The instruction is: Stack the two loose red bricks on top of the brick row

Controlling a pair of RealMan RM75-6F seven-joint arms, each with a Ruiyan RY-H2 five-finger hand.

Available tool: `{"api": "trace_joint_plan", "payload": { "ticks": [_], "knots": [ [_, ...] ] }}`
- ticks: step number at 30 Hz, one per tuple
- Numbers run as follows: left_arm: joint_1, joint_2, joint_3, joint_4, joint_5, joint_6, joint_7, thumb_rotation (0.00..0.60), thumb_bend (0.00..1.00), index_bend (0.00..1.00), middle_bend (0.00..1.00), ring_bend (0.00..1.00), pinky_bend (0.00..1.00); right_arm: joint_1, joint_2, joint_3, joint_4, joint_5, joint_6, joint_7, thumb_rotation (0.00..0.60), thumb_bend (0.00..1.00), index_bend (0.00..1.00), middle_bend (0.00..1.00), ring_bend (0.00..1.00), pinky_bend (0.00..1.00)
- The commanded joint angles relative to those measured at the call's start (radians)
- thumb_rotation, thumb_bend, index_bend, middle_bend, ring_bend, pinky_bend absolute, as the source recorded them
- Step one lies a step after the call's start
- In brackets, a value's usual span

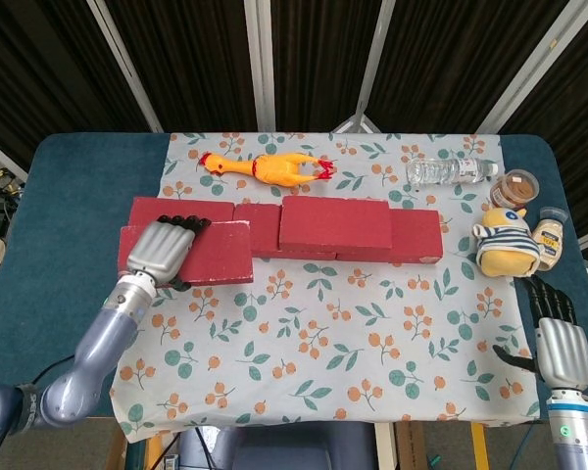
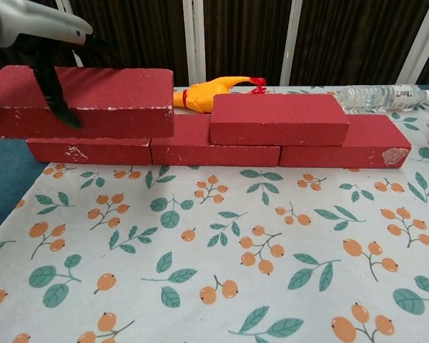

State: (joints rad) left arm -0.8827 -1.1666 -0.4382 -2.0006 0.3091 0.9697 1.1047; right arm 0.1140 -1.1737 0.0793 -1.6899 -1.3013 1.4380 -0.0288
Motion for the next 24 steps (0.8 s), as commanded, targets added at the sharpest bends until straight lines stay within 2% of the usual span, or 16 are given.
{"api": "trace_joint_plan", "payload": {
  "ticks": [1, 5, 10, 16, 24],
  "knots": [
    [-0.151, 0.023, 0.014, 0.185, -0.142, -0.15, 0.04, 0.6, 0.06, 0.3, 0.35, 0.25, 0.29, 0.003, -0.01, 0.009, 0.003, 0.02, -0.01, -0.023, 0.6, 0.06, 0.0, 0.03, 0.0, 0.0],
    [-0.224, -0.022, 0.05, 0.336, -0.188, -0.273, 0.022, 0.6, 0.06, 0.3, 0.33, 0.25, 0.27, 0.008, -0.024, 0.016, 0.008, 0.048, -0.023, -0.063, 0.6, 0.06, 0.0, 0.03, 0.0, 0.0],
    [-0.264, -0.094, 0.075, 0.539, -0.093, -0.422, -0.039, 0.6, 0.06, 0.32, 0.34, 0.25, 0.25, 0.014, -0.036, 0.02, 0.002, 0.067, -0.04, -0.091, 0.6, 0.06, 0.0, 0.03, 0.0, 0.0],
    [-0.233, -0.154, 0.04, 0.679, 0.089, -0.552, -0.203, 0.6, 0.06, 0.32, 0.34, 0.25, 0.25, 0.01, -0.043, 0.028, 0.0, 0.088, -0.034, -0.12, 0.6, 0.06, 0.0, 0.03, 0.0, 0.0],
    [-0.178, -0.2, -0.006, 0.758, 0.317, -0.584, -0.365, 0.6, 0.06, 0.31, 0.33, 0.25, 0.25, 0.015, -0.052, 0.035, 0.003, 0.107, -0.046, -0.142, 0.6, 0.06, 0.0, 0.03, 0.0, 0.0]
  ]
}}
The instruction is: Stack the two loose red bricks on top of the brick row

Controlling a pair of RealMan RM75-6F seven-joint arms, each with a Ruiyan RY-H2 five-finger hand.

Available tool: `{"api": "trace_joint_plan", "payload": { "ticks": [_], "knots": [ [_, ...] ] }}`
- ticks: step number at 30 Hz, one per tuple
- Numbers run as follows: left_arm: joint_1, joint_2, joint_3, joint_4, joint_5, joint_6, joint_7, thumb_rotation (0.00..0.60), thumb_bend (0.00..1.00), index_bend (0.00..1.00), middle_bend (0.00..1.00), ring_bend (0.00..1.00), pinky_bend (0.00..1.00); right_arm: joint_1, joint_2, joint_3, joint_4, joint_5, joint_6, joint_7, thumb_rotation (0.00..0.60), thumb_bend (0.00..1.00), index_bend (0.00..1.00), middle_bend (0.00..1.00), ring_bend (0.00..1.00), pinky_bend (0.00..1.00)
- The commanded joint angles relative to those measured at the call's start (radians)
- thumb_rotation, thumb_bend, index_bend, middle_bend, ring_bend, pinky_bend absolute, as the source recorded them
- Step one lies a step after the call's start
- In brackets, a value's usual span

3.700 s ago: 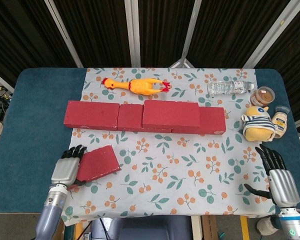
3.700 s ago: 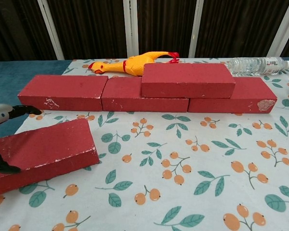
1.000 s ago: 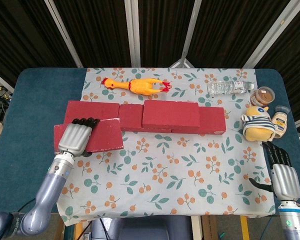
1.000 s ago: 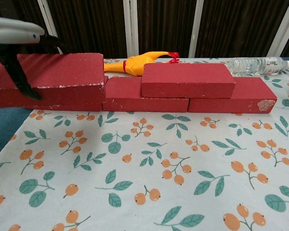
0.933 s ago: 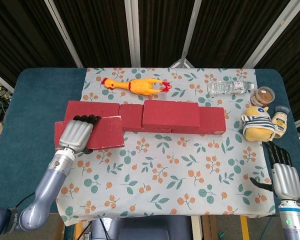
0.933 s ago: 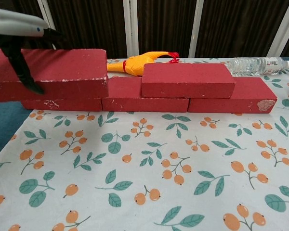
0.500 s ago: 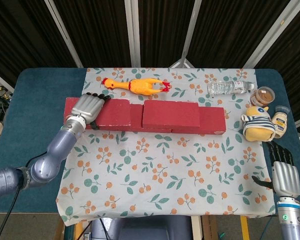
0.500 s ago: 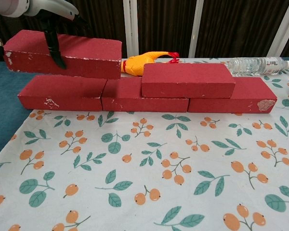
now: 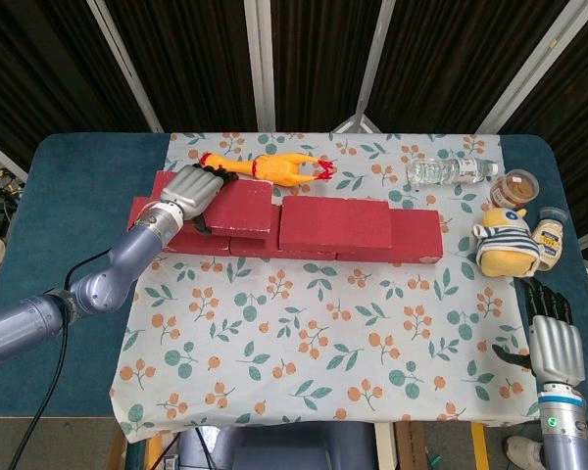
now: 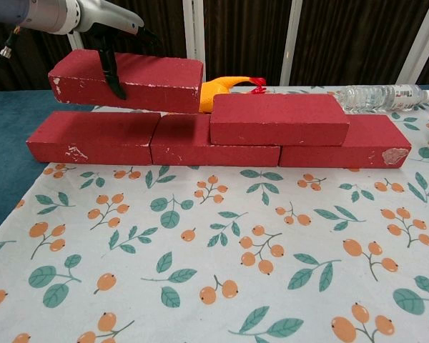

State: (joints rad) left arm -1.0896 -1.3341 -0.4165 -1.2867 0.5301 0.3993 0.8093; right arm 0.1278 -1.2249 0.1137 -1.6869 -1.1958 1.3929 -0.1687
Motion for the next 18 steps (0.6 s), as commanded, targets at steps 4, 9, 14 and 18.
{"api": "trace_joint_plan", "payload": {
  "ticks": [4, 9, 14, 18],
  "knots": [
    [0.055, -0.049, -0.035, 0.073, 0.184, -0.022, -0.157, 0.6, 0.06, 0.31, 0.33, 0.25, 0.25, 0.001, -0.004, 0.006, 0.002, 0.006, 0.0, -0.005, 0.6, 0.06, 0.0, 0.03, 0.0, 0.0],
    [0.067, -0.062, -0.017, 0.097, 0.259, -0.015, -0.231, 0.6, 0.06, 0.31, 0.33, 0.25, 0.25, 0.002, -0.007, 0.008, 0.003, 0.01, -0.006, -0.007, 0.6, 0.06, 0.0, 0.03, 0.0, 0.0],
    [0.064, -0.076, 0.017, 0.117, 0.305, -0.017, -0.293, 0.6, 0.06, 0.31, 0.32, 0.25, 0.25, 0.002, -0.007, 0.01, 0.003, 0.011, -0.01, -0.008, 0.6, 0.06, 0.0, 0.03, 0.0, 0.0],
    [0.05, -0.089, 0.041, 0.134, 0.329, -0.019, -0.333, 0.6, 0.06, 0.31, 0.33, 0.25, 0.25, 0.002, -0.009, 0.013, 0.005, 0.015, -0.013, -0.009, 0.6, 0.06, 0.0, 0.03, 0.0, 0.0]
  ]
}}
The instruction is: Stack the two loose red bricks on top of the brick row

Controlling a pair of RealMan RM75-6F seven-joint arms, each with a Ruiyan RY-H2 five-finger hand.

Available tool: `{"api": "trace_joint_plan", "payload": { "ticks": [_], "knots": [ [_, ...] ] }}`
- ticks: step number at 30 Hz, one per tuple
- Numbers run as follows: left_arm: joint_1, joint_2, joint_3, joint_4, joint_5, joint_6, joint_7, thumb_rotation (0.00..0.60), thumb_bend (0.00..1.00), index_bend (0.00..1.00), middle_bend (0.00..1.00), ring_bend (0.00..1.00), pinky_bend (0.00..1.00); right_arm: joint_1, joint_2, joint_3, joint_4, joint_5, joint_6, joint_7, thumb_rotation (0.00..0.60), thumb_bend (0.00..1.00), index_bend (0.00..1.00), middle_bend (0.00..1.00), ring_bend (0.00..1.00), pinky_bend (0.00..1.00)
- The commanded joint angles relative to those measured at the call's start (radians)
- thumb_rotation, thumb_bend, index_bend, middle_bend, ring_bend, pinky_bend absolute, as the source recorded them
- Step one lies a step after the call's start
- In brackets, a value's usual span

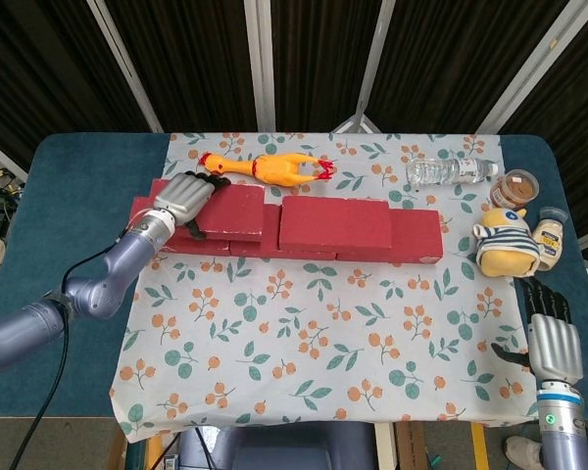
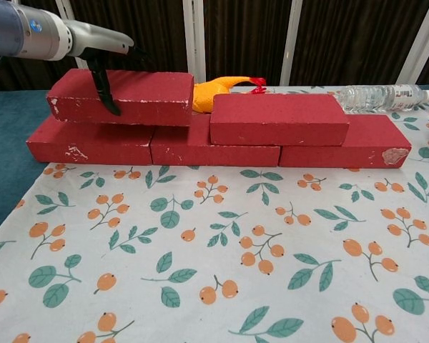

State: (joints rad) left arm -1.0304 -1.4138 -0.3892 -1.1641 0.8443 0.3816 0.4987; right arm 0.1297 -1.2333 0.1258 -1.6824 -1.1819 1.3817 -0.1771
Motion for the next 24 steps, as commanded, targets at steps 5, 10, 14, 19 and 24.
{"api": "trace_joint_plan", "payload": {
  "ticks": [5, 10, 14, 19, 24],
  "knots": [
    [-0.027, -0.019, 0.038, 0.025, 0.037, 0.002, -0.057, 0.6, 0.06, 0.31, 0.33, 0.25, 0.25, 0.0, -0.001, 0.003, 0.001, 0.005, -0.003, -0.003, 0.6, 0.06, 0.0, 0.03, 0.0, 0.0],
    [-0.041, -0.032, 0.062, 0.042, 0.053, 0.015, -0.091, 0.6, 0.06, 0.31, 0.33, 0.25, 0.25, 0.001, -0.002, 0.006, 0.003, 0.01, -0.01, -0.003, 0.6, 0.06, 0.0, 0.03, 0.0, 0.0],
    [-0.048, -0.052, 0.075, 0.059, 0.067, 0.035, -0.116, 0.6, 0.06, 0.31, 0.33, 0.25, 0.25, 0.004, -0.005, 0.004, 0.004, 0.008, -0.014, -0.01, 0.6, 0.06, 0.0, 0.03, 0.0, 0.0],
    [-0.06, -0.074, 0.092, 0.079, 0.078, 0.056, -0.14, 0.6, 0.06, 0.3, 0.33, 0.25, 0.25, 0.001, -0.006, 0.008, 0.005, 0.009, -0.006, -0.013, 0.6, 0.06, 0.0, 0.03, 0.0, 0.0],
    [-0.077, -0.087, 0.111, 0.097, 0.073, 0.058, -0.152, 0.6, 0.06, 0.3, 0.33, 0.25, 0.25, -0.002, -0.008, 0.009, 0.009, -0.001, 0.006, -0.015, 0.6, 0.06, 0.0, 0.03, 0.0, 0.0]
  ]
}}
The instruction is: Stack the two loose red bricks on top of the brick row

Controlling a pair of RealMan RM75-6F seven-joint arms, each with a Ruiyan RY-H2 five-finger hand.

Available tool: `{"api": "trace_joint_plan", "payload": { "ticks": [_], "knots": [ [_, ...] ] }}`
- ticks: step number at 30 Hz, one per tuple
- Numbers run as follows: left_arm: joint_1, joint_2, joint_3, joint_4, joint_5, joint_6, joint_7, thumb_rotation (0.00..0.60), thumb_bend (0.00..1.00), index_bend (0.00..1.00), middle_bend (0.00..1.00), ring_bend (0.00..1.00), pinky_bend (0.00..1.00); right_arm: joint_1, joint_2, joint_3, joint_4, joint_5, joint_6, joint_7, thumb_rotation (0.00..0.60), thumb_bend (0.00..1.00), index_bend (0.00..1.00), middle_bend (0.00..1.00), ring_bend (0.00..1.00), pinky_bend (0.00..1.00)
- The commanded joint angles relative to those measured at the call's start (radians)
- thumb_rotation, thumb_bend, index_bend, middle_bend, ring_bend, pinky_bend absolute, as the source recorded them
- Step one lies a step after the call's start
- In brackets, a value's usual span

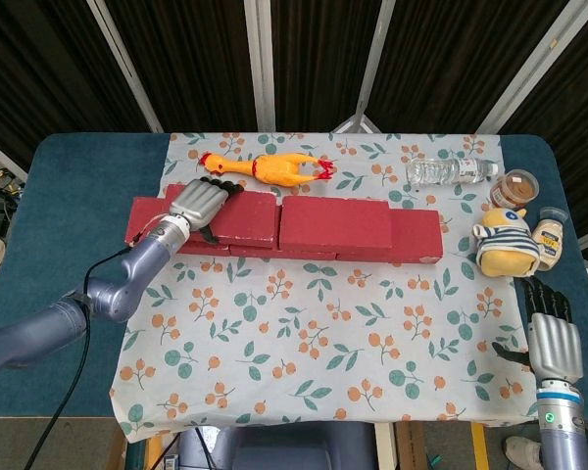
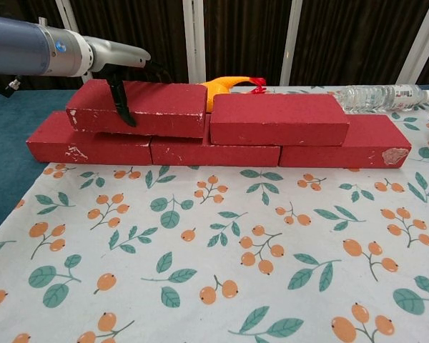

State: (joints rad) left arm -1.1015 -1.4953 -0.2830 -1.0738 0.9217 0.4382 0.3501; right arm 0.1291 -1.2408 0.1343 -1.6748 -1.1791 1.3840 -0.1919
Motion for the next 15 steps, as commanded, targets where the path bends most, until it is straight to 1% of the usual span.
{"api": "trace_joint_plan", "payload": {
  "ticks": [1, 15],
  "knots": [
    [-0.009, -0.008, 0.008, 0.01, -0.007, 0.002, -0.006, 0.6, 0.06, 0.3, 0.33, 0.25, 0.25, -0.002, -0.001, 0.0, 0.001, -0.005, 0.005, 0.001, 0.6, 0.06, 0.0, 0.03, 0.0, 0.0],
    [-0.042, -0.022, 0.055, 0.014, -0.047, 0.023, -0.006, 0.6, 0.06, 0.3, 0.33, 0.25, 0.25, -0.01, 0.004, 0.006, 0.003, -0.01, 0.014, 0.016, 0.6, 0.06, 0.0, 0.03, 0.0, 0.0]
  ]
}}
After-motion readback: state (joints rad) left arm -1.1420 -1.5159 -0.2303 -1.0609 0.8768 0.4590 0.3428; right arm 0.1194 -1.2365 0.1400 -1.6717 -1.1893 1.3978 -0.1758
